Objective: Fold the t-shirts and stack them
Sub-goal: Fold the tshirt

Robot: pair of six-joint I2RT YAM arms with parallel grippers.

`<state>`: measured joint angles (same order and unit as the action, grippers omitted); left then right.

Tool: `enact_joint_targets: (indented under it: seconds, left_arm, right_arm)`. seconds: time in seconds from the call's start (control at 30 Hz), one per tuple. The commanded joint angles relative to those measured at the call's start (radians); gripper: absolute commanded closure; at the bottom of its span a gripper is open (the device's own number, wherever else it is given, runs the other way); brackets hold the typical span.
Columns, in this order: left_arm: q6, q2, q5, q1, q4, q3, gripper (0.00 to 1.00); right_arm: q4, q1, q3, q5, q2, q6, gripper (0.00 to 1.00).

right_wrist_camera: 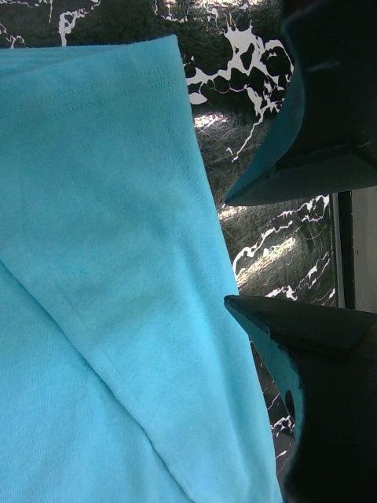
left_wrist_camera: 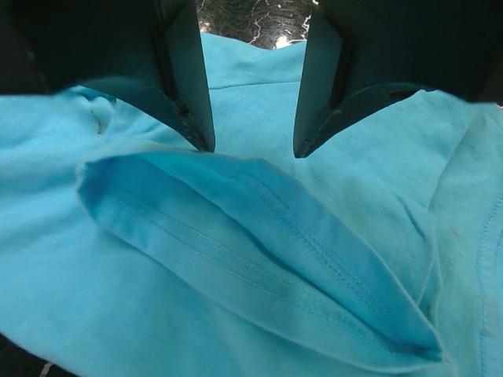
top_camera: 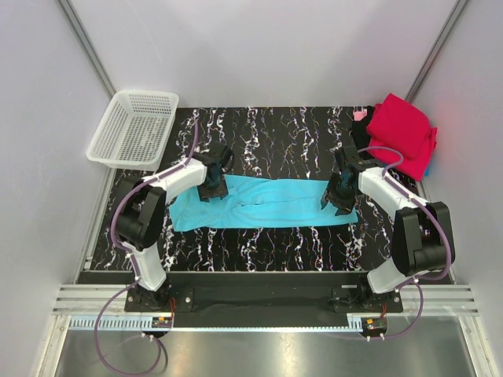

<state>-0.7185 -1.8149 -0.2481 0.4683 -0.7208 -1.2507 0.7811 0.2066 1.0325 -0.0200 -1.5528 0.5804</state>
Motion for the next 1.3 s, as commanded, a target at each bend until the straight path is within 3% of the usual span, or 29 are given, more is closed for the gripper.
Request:
enact_joint_targets:
  seconds: [0.0,0.4,0.8,1.1,1.27]
  left_arm:
    - [-0.032,0.000,-0.037,-0.020,-0.008,-0.029,0.51]
    - [0.044,-0.081,-0.010,-0.071,0.026,-0.127,0.53]
    - [0.133,-0.195,0.089,-0.082,0.169,-0.187,0.54]
    - [-0.028,-0.184,-0.037,-0.157,0.020,-0.173,0.53]
    - [0.010,-0.158,-0.011,-0.181,0.017,-0.167,0.53]
  right_arm:
    - [-0.014,0.010,0.014,-0.006,0.016,-0.004,0.44]
    - [-0.019,0.010,0.023,-0.006,-0.010,-0.004,0.44]
    - [-0.006,0.010,0.044,-0.006,-0.033,-0.011,0.43]
    - [-0.005,0.010,0.038,-0.005,-0.029,-0.013,0.43]
    - [-0.003,0.010,0.046,0.011,-0.033,-0.017,0.43]
